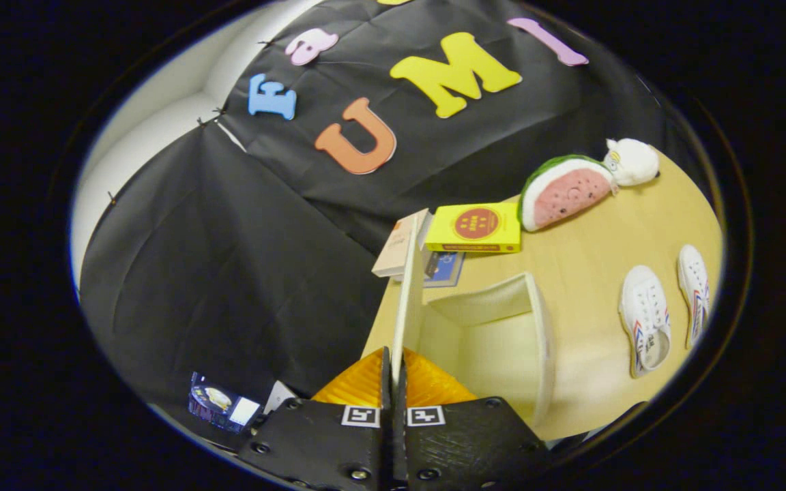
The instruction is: Open the storage box then place both shoes into the box .Put the left shoe in first, then the right shoe, with the right side of both shoes facing outward in a uniform manner.
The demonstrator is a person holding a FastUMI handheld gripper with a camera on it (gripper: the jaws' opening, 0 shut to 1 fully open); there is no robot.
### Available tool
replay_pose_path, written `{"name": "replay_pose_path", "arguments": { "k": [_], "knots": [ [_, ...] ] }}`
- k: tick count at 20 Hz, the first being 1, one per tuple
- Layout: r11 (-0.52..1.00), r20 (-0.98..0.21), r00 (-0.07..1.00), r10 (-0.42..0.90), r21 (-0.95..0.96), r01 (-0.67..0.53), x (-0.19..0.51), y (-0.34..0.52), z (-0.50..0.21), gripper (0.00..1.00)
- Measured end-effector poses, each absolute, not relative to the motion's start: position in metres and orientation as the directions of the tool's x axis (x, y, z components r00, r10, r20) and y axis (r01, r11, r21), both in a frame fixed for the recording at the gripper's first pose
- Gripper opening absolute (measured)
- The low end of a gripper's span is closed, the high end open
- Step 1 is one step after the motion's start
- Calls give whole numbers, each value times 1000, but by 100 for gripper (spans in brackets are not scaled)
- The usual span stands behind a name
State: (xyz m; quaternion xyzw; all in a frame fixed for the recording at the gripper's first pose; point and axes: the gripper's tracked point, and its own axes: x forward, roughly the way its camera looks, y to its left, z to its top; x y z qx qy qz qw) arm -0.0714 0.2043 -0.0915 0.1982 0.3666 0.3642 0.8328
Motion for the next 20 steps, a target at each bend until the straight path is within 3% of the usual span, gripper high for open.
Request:
{"name": "replay_pose_path", "arguments": {
  "k": [3,7,13,20],
  "knots": [
    [641,-458,448,767,549,-536,-83,247,-78,3],
    [619,-458,427,780,462,-635,-89,293,-73,16],
    [619,-449,438,779,440,-650,-95,320,-71,88],
    [663,-419,520,745,370,-651,-82,301,-61,88]
  ]
}}
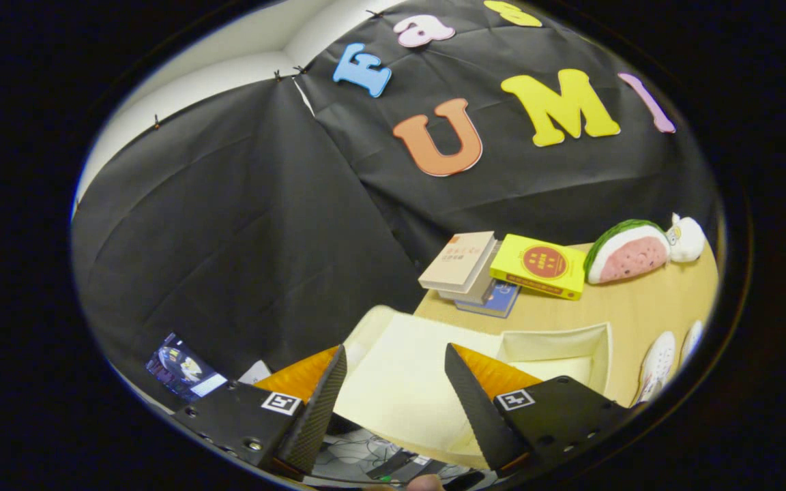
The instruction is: Open the storage box then place both shoes into the box .Put the left shoe in first, then the right shoe, with the right side of both shoes facing outward in a uniform manner.
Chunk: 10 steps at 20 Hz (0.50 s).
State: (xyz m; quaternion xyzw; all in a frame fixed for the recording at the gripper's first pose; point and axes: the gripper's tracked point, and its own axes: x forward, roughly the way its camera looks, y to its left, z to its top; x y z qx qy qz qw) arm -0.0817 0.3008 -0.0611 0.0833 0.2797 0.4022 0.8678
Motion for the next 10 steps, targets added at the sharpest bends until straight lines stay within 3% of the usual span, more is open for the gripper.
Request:
{"name": "replay_pose_path", "arguments": {
  "k": [9,10],
  "knots": [
    [835,-329,775,540,95,-542,-32,181,-37,88],
    [849,-314,796,518,71,-524,-27,165,-34,92]
  ]
}}
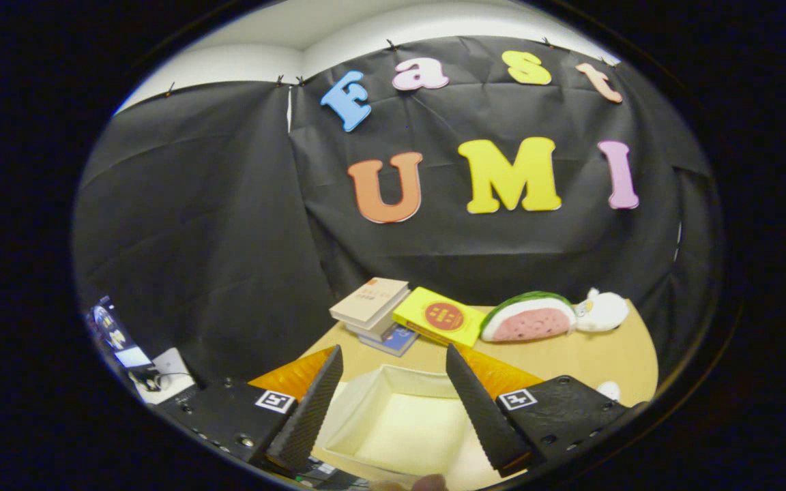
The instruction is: Open the storage box then place both shoes into the box .Put the left shoe in first, then the right shoe, with the right side of both shoes facing outward in a uniform manner.
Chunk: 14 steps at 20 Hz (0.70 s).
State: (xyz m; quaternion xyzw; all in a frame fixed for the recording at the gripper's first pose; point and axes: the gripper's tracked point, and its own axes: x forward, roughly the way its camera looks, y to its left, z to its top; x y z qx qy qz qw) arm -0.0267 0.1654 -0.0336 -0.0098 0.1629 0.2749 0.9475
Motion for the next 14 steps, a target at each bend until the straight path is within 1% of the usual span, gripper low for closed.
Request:
{"name": "replay_pose_path", "arguments": {
  "k": [2,7,9,11,14],
  "knots": [
    [870,-297,825,481,45,-491,-22,129,-29,95],
    [917,-265,889,374,-36,-397,-2,27,-36,96],
    [930,-292,896,334,-56,-364,0,-15,-53,96],
    [941,-337,890,307,-34,-337,3,-52,-74,96],
    [949,-452,845,286,11,-315,7,-99,-128,96]
  ]
}}
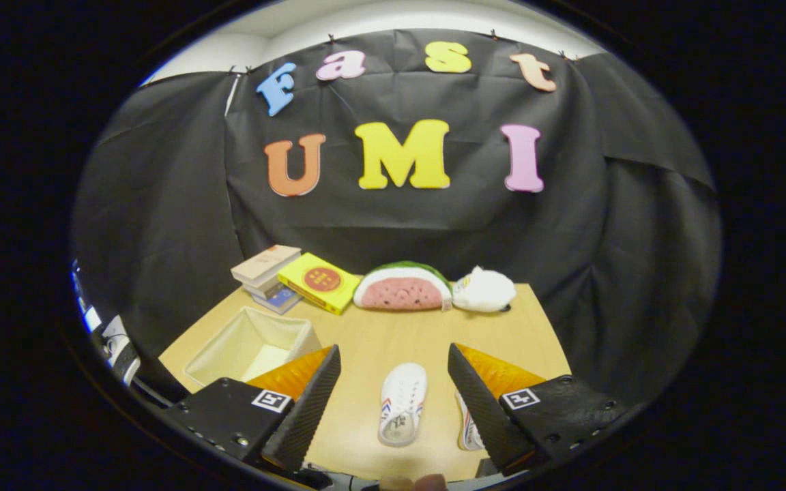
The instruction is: Open the storage box then place both shoes into the box .Put the left shoe in first, then the right shoe, with the right side of both shoes facing outward in a uniform manner.
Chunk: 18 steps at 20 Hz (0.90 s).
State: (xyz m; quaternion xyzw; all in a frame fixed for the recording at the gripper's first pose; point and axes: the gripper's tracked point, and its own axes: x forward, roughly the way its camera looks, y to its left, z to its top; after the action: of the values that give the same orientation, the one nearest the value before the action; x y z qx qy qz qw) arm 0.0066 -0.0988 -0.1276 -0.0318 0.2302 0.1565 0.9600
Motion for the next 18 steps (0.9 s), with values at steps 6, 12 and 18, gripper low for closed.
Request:
{"name": "replay_pose_path", "arguments": {
  "k": [6,12,18],
  "knots": [
    [952,-655,709,262,57,-300,20,-131,-246,96],
    [941,-741,610,282,88,-327,70,-120,-320,96],
    [947,-798,520,305,196,-254,105,-112,-366,95]
  ]
}}
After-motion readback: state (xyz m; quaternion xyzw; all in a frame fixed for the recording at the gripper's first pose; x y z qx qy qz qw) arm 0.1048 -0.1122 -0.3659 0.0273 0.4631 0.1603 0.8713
